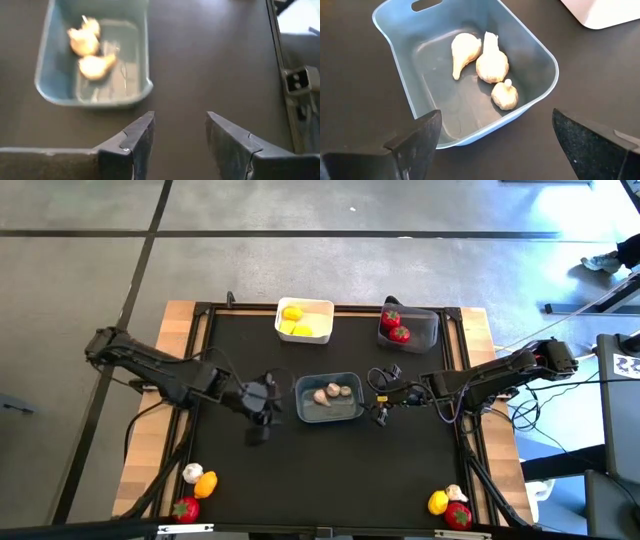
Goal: Sort produce into baskets
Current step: Put the white garlic into the blue bin
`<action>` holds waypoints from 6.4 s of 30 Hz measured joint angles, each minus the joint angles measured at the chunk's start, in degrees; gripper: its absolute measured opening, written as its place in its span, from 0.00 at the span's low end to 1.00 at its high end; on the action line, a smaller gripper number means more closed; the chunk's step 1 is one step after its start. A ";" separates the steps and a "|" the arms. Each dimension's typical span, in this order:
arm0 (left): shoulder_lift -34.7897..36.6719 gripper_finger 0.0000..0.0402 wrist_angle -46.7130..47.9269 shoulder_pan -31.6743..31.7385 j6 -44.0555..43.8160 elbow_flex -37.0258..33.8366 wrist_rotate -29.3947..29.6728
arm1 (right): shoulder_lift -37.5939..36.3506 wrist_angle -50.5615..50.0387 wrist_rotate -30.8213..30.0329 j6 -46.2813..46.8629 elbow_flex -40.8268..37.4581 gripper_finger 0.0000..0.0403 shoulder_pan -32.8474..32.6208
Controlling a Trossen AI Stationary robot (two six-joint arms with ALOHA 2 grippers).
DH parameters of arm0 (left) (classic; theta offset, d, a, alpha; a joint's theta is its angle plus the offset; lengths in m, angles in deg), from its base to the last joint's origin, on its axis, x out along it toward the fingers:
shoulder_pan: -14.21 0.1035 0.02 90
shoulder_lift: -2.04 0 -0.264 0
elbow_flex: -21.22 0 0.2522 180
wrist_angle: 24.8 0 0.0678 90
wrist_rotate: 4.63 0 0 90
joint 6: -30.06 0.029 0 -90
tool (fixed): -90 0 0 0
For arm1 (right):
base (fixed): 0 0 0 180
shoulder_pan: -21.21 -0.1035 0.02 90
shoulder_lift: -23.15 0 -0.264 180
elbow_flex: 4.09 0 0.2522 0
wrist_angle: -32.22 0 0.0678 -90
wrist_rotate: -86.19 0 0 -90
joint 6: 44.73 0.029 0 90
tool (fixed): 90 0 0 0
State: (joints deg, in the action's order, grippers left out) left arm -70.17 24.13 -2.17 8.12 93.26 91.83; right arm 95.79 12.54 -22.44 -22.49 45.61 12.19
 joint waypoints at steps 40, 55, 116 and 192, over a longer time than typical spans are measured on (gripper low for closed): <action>-0.02 0.42 28.72 -3.91 -26.33 0.00 -9.46 | 0.00 -0.03 -1.31 0.24 0.00 0.93 0.02; -0.06 0.42 31.53 -13.09 -38.60 -4.09 -21.57 | 0.00 -0.12 -1.32 0.07 0.00 0.93 0.02; -0.35 0.14 9.13 -37.82 -58.74 -17.73 -26.61 | 0.00 -0.17 -3.75 -0.06 0.00 0.93 0.02; -6.32 0.03 -12.47 6.93 12.95 -1.18 9.22 | 0.00 -0.10 -3.74 0.44 0.00 0.93 0.02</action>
State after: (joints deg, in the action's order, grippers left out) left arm -76.49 11.66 4.76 21.07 92.08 101.05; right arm 95.79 12.44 -26.18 -22.06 45.61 12.21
